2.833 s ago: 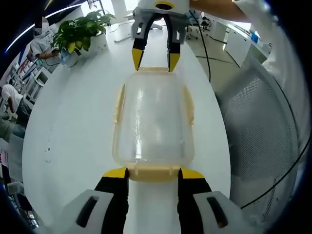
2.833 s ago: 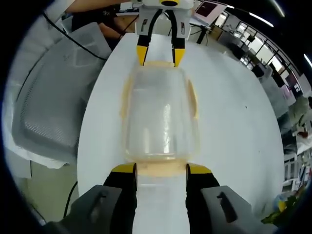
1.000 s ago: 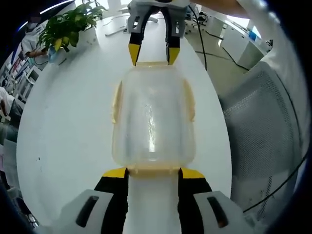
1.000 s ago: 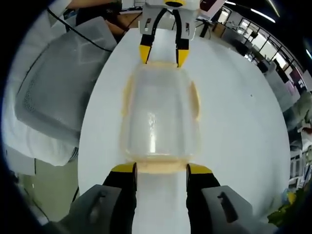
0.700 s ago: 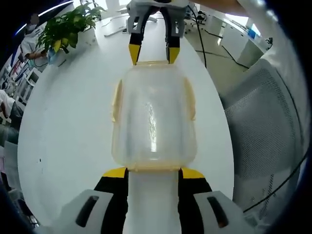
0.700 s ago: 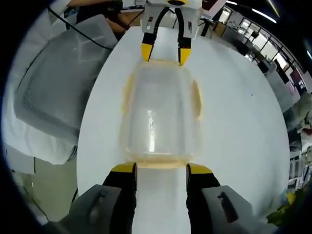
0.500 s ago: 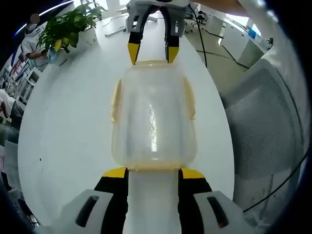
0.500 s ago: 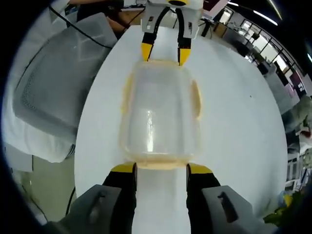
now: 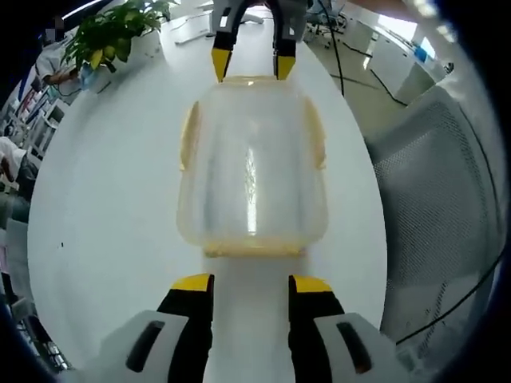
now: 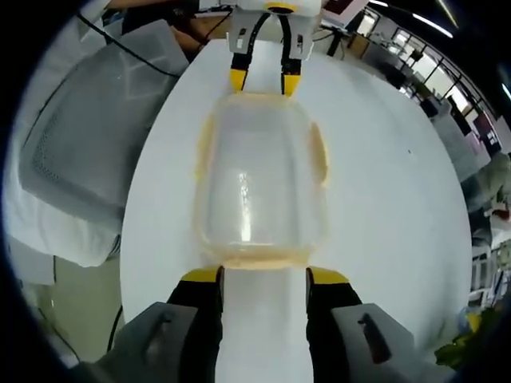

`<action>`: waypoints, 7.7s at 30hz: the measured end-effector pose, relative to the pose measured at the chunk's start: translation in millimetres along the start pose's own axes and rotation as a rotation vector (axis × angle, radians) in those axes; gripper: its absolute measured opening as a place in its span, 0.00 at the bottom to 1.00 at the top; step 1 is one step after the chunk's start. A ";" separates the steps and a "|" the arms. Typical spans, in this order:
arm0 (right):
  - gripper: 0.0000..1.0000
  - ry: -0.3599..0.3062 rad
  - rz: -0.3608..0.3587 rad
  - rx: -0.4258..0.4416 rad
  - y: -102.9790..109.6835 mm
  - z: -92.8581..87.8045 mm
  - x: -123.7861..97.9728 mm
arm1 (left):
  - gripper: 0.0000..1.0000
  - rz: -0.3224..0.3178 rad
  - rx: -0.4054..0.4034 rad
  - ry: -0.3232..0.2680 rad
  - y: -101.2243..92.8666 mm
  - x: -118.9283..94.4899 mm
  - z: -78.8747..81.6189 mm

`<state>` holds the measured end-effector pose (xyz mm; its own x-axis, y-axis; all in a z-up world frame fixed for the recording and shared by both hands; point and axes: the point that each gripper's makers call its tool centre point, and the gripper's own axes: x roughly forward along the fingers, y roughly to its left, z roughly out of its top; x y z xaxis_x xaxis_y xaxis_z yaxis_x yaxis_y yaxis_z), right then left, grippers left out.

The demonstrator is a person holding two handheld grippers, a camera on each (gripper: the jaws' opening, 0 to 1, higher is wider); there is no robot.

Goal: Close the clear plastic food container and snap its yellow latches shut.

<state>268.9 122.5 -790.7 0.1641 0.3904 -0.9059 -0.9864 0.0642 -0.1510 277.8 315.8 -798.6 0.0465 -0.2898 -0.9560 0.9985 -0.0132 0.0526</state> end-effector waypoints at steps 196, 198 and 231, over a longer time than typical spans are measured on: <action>0.13 -0.206 0.107 1.197 -2.4 10.4 -12.8 | 0.28 -0.296 -1.375 -0.159 -0.2 5.4 40.9; 0.13 -0.210 0.107 1.200 -2.8 10.4 -12.5 | 0.29 -0.299 -1.371 -0.166 -0.3 5.4 41.8; 0.10 -0.369 -0.039 0.429 -33.3 92.1 -44.6 | 0.42 0.074 -0.454 -0.550 22.6 -50.8 85.5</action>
<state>294.4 187.5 -708.9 0.2655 0.6702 -0.6931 -0.9044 0.4223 0.0618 295.6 248.5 -724.2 0.2136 -0.7166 -0.6640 0.9117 0.3903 -0.1279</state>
